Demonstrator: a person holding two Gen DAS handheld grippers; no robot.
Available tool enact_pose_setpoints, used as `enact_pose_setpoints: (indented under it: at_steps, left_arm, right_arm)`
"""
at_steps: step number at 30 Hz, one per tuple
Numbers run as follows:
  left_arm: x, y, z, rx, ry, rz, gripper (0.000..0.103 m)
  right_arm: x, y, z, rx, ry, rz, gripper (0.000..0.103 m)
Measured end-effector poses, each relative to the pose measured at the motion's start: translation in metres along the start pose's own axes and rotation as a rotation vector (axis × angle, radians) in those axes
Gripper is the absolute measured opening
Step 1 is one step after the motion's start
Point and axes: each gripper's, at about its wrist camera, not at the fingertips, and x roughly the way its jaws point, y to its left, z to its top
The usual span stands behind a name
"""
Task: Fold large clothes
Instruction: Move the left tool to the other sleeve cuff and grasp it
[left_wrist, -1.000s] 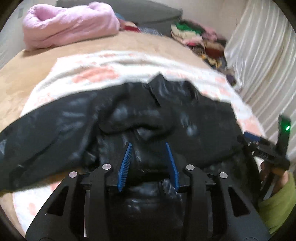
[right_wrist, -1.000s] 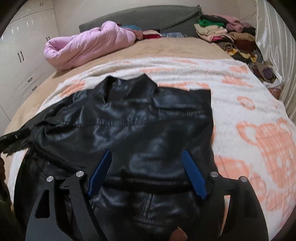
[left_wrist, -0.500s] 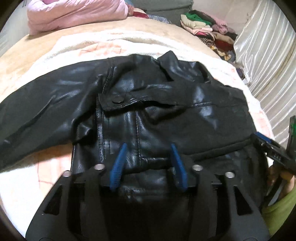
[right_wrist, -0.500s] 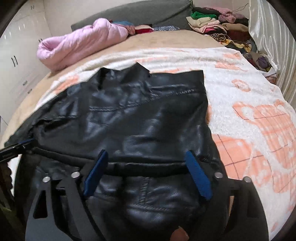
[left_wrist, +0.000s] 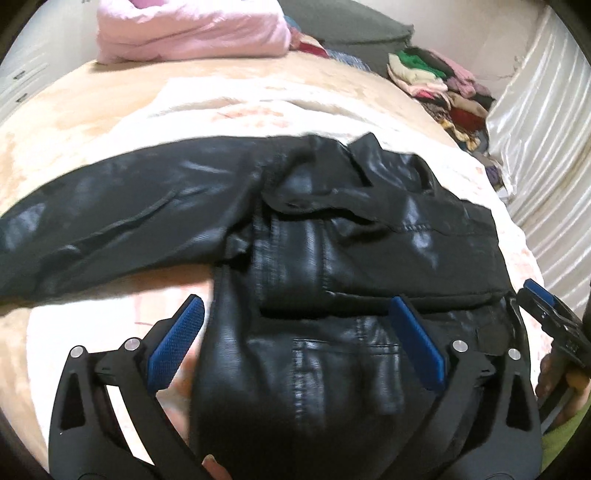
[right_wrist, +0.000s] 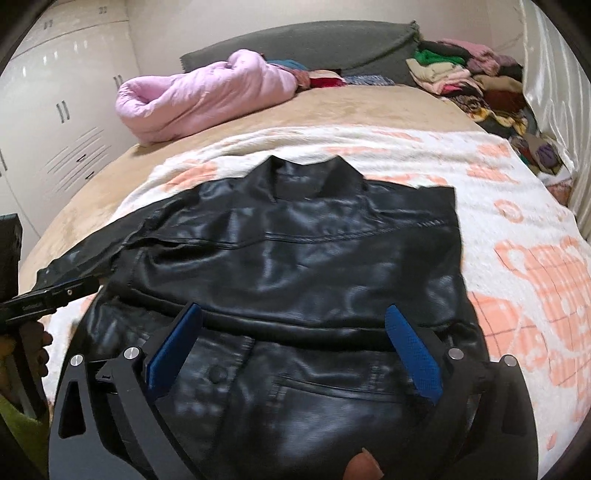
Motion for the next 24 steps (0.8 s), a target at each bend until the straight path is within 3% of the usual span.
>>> enact_pose_setpoints:
  at_steps: [24]
  left_arm:
    - [-0.060, 0.102, -0.007, -0.220, -0.106, 0.107, 0.094]
  right_arm:
    - [0.001, 0.149, 0.043, -0.193, -0.065, 0.164, 0.099]
